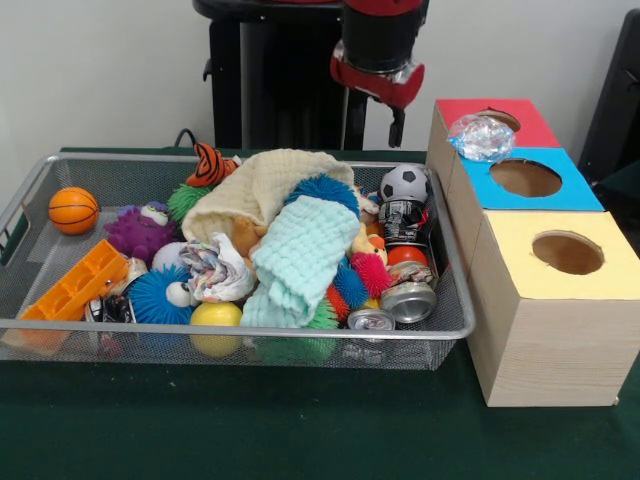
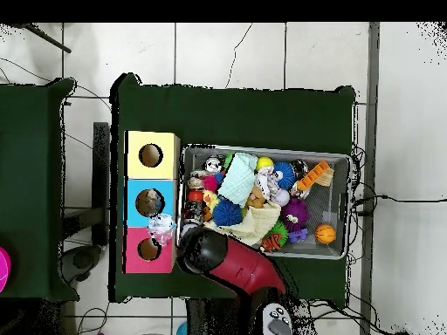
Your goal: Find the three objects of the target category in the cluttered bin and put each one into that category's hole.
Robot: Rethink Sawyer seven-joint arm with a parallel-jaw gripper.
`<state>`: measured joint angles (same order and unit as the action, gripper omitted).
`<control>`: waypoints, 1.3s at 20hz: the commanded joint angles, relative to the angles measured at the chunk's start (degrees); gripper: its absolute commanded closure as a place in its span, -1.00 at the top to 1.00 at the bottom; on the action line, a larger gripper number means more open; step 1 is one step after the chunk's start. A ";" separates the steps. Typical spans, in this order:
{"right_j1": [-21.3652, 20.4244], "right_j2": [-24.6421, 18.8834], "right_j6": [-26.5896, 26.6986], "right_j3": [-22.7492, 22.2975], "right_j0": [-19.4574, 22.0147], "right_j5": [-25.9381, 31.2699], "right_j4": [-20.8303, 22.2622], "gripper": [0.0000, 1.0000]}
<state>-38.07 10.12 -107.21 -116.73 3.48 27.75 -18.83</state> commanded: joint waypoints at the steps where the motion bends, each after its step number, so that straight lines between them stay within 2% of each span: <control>1: 4.46 -6.60 -6.57 -0.19 0.23 -4.37 0.97 1.00; 3: 3.81 -7.04 -7.25 -1.19 -0.20 -4.78 0.55 1.00; 6: -0.41 -6.78 -7.83 -4.41 -1.11 -2.92 0.28 1.00; 11: -7.88 -5.01 -6.50 -7.06 -1.25 4.42 1.21 1.00; 19: -12.44 -4.67 -5.52 -8.83 -0.31 8.34 1.29 1.00; 22: -11.75 -4.76 -6.15 -7.65 -0.31 9.01 1.12 1.00; 26: -7.93 -6.74 -6.12 -7.52 0.66 3.88 -0.20 1.00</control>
<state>-48.51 8.40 -107.21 -123.28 2.37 31.54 -18.80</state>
